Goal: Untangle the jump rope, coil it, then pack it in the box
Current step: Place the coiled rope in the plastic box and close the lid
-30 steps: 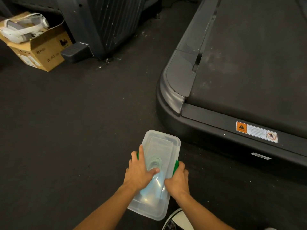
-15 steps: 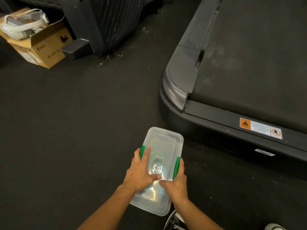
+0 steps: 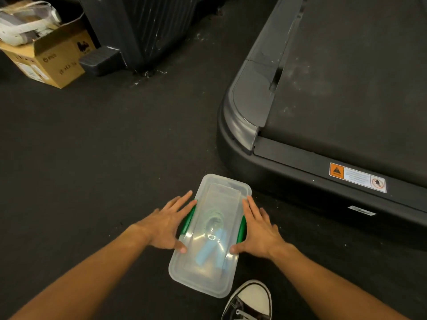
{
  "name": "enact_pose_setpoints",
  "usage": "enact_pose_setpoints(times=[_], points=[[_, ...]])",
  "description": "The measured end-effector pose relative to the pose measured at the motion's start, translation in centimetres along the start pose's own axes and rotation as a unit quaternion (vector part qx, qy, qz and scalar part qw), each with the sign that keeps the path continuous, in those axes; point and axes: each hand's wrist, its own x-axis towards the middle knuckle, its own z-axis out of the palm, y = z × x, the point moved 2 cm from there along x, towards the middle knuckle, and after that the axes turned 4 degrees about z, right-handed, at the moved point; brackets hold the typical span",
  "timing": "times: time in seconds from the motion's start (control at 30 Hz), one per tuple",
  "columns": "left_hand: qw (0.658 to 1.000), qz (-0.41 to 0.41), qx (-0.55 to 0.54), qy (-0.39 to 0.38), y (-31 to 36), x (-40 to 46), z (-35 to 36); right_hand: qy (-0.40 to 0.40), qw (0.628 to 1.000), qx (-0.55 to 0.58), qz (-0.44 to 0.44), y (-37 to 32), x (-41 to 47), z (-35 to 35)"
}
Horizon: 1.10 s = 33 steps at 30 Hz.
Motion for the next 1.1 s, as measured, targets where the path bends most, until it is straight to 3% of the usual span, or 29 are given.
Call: enact_pose_setpoints(times=[0.23, 0.5, 0.8, 0.93, 1.1], points=[[0.994, 0.005, 0.107, -0.019, 0.4, 1.8, -1.2, -0.037, 0.998, -0.052, 0.022, -0.2, 0.9, -0.2], [0.985, 0.020, 0.161, -0.053, 0.6, 0.6, -0.9, -0.063, 0.986, -0.155, -0.017, -0.9, -1.3, 1.0], [0.976, 0.004, 0.208, -0.062, 2.5, 0.6, -2.1, -0.086, 0.987, -0.136, 0.005, -1.6, -1.7, 0.2], [0.982, -0.006, 0.187, 0.004, 4.0, 0.2, -4.6, -0.036, 0.995, -0.086, -0.035, -1.9, -2.7, -2.1], [0.966, -0.022, 0.180, 0.183, 6.2, 0.4, -11.3, 0.115, 0.987, -0.054, -0.101, -3.7, -4.5, -7.7]])
